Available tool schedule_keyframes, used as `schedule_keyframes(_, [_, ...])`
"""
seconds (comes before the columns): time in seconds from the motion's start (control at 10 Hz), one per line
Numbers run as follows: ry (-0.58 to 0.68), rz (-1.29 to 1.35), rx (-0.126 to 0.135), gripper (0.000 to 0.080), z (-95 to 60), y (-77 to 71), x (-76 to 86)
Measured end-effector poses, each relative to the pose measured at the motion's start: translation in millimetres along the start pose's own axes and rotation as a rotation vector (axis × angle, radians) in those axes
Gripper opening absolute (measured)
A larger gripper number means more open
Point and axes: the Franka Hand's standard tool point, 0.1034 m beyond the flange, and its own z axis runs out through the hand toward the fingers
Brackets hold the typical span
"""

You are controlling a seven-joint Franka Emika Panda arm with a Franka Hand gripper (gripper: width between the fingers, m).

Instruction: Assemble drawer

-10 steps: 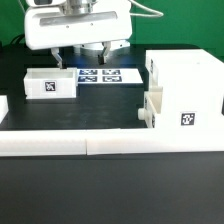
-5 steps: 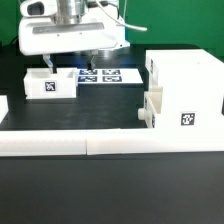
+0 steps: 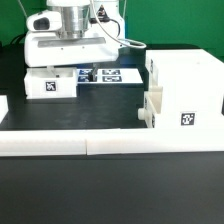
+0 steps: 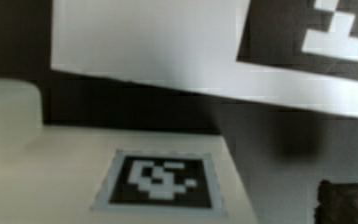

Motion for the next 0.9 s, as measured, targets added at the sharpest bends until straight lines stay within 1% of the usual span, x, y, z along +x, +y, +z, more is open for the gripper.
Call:
schedule_keyframes(0.3, [-0.001,-0.002,0.001,0.0649,1.5,-0.1,0.4])
schedule_keyframes(0.4, [-0.001,-0.002,0.000,0.0623,1.6,-0.2,0.5])
schedule_keyframes(0.5, [-0.001,-0.002,0.000,0.0623,1.6,-0.3,0.6])
schedule_keyframes(0.7, [-0.001,-0.003,0.000,0.0263,1.6,-0.3,0.6])
schedule_keyframes(0.8, [-0.001,-0.003,0.000,0.0263,1.6,-0.3,0.6])
schedule_keyframes(0.9, [-0.001,-0.003,0.000,0.0087,1.6,-0.3,0.6])
